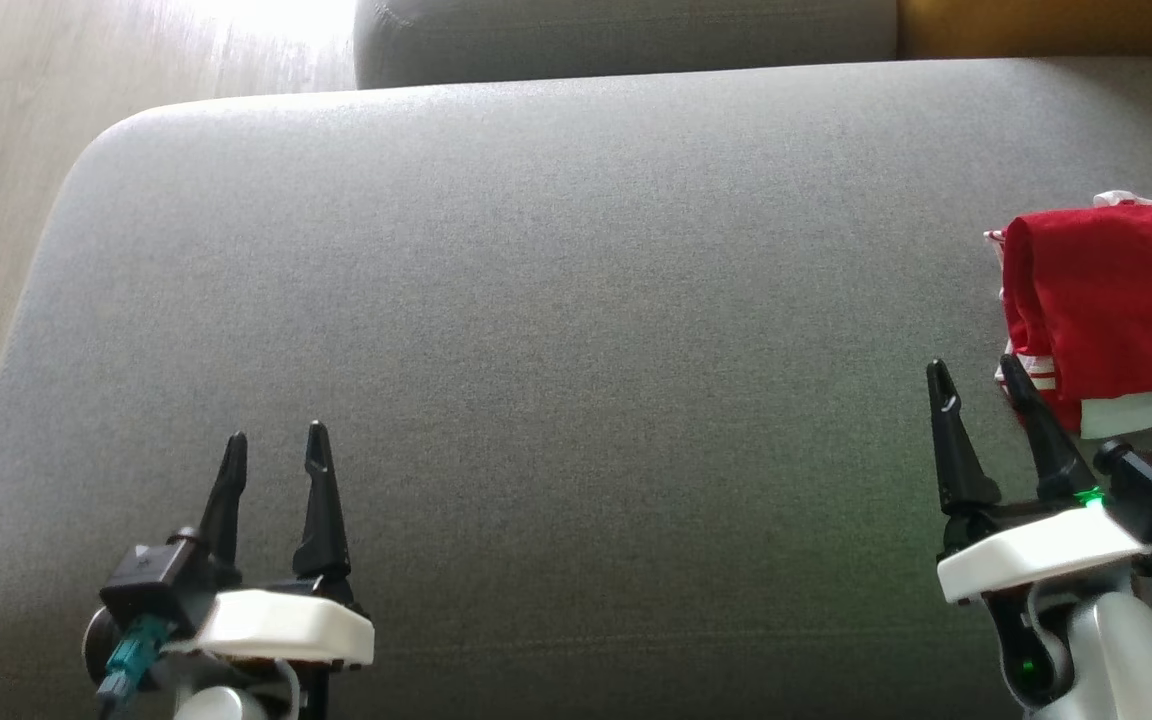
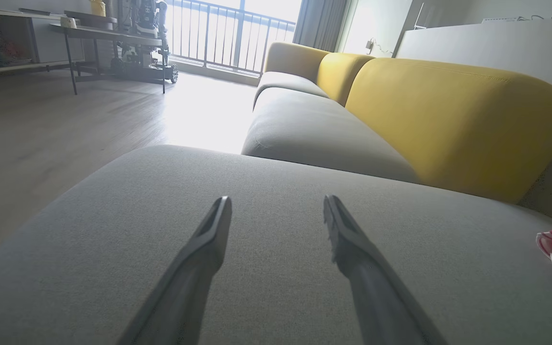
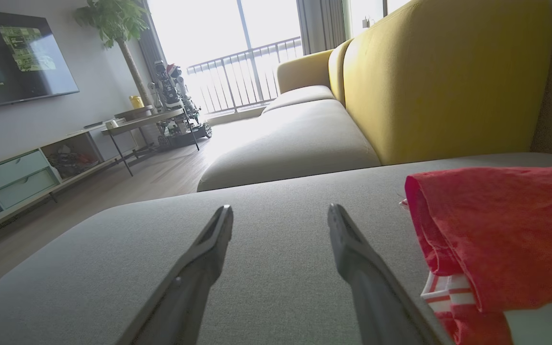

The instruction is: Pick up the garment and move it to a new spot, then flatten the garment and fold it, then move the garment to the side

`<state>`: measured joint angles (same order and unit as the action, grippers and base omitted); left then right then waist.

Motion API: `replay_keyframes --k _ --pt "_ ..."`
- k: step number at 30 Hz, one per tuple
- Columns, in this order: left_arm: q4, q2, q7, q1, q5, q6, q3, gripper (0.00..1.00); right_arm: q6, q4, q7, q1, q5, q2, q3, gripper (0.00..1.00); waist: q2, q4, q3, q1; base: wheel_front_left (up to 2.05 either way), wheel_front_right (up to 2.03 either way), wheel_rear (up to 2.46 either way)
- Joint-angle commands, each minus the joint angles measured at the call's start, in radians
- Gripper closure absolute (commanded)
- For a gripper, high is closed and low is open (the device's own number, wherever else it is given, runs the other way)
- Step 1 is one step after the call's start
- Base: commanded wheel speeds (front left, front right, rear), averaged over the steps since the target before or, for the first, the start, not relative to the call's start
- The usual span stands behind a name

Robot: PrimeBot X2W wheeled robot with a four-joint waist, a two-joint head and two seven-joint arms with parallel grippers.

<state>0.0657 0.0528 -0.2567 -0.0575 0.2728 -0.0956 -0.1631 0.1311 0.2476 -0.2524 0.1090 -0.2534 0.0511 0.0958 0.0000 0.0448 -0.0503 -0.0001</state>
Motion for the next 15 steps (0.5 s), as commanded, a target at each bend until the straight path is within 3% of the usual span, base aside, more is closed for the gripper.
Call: replay_keyframes --k 1,15 --pt "-0.042 -0.003 -0.005 0.029 -0.004 0.0 0.034 0.0 0.0 -0.04 -0.009 0.025 0.01 -0.001 -0.024 0.0 0.0 0.0 -0.001 0.0001 0.0 0.0 0.0" --pt "-0.053 -0.003 -0.005 0.028 0.022 0.021 0.053 0.0 0.0 -0.047 -0.009 0.025 0.009 -0.001 -0.024 0.0 0.0 0.0 -0.006 0.0001 0.0 0.0 0.0"
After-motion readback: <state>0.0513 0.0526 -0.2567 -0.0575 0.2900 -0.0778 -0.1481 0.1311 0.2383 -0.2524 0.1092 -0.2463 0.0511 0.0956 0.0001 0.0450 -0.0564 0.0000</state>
